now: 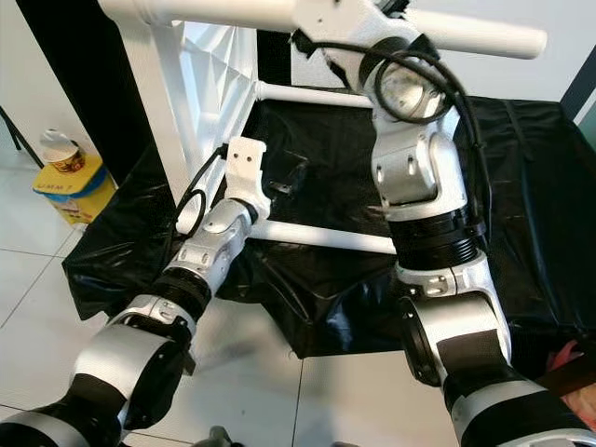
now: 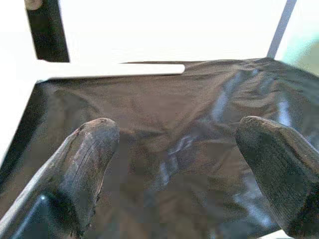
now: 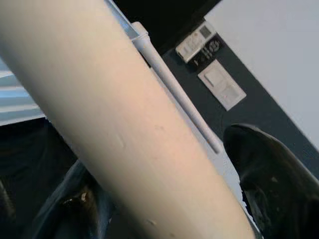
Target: Building children table
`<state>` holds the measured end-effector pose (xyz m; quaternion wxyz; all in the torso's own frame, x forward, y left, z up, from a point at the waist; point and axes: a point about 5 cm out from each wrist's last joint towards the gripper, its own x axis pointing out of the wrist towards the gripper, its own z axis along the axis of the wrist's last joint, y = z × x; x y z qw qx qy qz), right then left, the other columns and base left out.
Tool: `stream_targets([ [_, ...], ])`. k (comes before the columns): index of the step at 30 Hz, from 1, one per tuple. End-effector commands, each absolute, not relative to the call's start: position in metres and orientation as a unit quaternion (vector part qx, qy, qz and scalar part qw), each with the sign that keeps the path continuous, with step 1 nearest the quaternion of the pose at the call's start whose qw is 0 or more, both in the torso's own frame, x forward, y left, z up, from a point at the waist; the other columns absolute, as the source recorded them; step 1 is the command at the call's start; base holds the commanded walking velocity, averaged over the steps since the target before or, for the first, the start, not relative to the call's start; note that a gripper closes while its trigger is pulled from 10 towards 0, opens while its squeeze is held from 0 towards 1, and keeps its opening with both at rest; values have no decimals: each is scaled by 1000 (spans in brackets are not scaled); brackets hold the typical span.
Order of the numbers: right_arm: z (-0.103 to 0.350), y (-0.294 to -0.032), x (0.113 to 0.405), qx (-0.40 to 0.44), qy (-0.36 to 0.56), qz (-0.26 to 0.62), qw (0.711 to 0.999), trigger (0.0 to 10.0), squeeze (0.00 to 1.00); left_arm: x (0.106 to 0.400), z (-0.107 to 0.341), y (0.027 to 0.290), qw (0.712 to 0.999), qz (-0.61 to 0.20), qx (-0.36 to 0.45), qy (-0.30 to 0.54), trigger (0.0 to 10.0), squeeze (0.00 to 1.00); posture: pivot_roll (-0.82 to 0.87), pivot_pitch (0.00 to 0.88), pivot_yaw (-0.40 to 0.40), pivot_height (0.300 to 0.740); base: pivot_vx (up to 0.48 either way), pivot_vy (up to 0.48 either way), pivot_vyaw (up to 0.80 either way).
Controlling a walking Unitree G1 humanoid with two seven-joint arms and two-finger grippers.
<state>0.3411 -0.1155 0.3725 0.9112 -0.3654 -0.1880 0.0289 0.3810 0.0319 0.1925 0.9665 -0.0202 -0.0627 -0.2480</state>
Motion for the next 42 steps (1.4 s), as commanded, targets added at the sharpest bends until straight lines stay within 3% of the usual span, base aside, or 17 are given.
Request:
stream_targets([
  [1, 389, -138, 336, -219, -193, 16, 956, 10000, 0, 383, 195, 29, 972, -227, -12, -66, 10000, 0, -132, 16, 7, 740, 0, 0, 0],
  [7, 400, -154, 331, -118, -193, 6, 974, 10000, 0, 385, 191, 25, 974, -221, 10, -51, 10000, 0, -142, 17, 12, 740, 0, 0, 0],
  [9, 408, -165, 323, -38, -208, 8, 977, 10000, 0, 386, 198, 20, 977, -203, 28, -52, 10000, 0, -147, 16, 15, 740, 0, 0, 0],
  [15, 412, -172, 317, 15, -218, 12, 976, 10000, 0, 388, 212, 18, 979, -189, 36, -69, 10000, 0, -147, 17, 14, 740, 0, 0, 0],
  [17, 412, -178, 313, 42, -222, 12, 974, 10000, 0, 390, 228, 16, 979, -184, 29, -88, 10000, 0, -140, 17, 13, 740, 0, 0, 0],
  [19, 399, -198, 306, 85, -229, -4, 970, 10000, 0, 387, 278, 7, 965, -203, 7, -163, 10000, 0, -134, 15, 18, 740, 0, 0, 0],
  [26, 356, -221, 298, 101, -228, -52, 967, 10000, 0, 373, 309, -6, 942, -247, 5, -226, 10000, 0, -136, 19, 41, 740, 0, 0, 0],
  [32, 299, -233, 285, 108, -222, -69, 967, 10000, 0, 365, 296, -17, 932, -294, 18, -212, 10000, 0, -124, 37, 68, 740, 0, 0, 0],
  [42, 276, -232, 290, 132, -215, -77, 965, 10000, 0, 350, 264, -16, 915, -366, 24, -169, 10000, 0, -107, 49, 71, 740, 0, 0, 0],
])
